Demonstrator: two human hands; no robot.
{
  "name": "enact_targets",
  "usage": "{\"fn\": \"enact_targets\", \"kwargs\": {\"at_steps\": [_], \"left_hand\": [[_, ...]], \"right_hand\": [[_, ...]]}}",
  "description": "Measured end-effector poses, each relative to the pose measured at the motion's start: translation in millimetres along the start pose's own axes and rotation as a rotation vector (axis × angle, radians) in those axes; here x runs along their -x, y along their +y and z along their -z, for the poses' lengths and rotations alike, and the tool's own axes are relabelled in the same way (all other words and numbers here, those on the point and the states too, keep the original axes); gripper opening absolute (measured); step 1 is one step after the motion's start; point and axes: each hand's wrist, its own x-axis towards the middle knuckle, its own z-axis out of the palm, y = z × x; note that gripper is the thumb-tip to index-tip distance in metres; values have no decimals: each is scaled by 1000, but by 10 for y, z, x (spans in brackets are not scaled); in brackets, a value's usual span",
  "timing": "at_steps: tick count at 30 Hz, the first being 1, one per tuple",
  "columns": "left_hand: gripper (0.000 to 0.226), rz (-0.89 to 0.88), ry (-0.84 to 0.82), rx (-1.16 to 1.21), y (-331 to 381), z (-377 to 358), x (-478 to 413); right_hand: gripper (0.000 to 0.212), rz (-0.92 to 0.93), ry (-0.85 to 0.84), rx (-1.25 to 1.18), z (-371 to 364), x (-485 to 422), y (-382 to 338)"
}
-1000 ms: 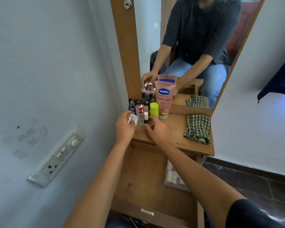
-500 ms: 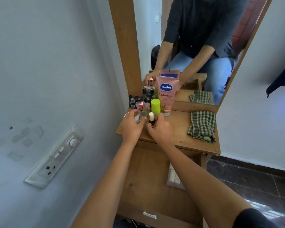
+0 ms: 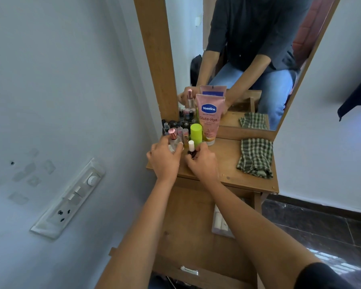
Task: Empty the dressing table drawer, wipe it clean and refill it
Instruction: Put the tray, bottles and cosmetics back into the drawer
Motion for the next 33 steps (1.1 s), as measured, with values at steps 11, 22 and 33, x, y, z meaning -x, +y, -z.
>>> {"fn": "enact_targets", "kwargs": {"at_steps": [11,22,33], "left_hand": [[35,188,-93,284,-395,649,870],[32,224,-167,76,-685,840,1305],[30,284,-177,54,-757,784,1306]], "right_hand": [[20,115,-86,-461,272,309,6],[21,45,-459,-48,-378,1109,351],[18,-25,-344,-121,-885,828,212]]}}
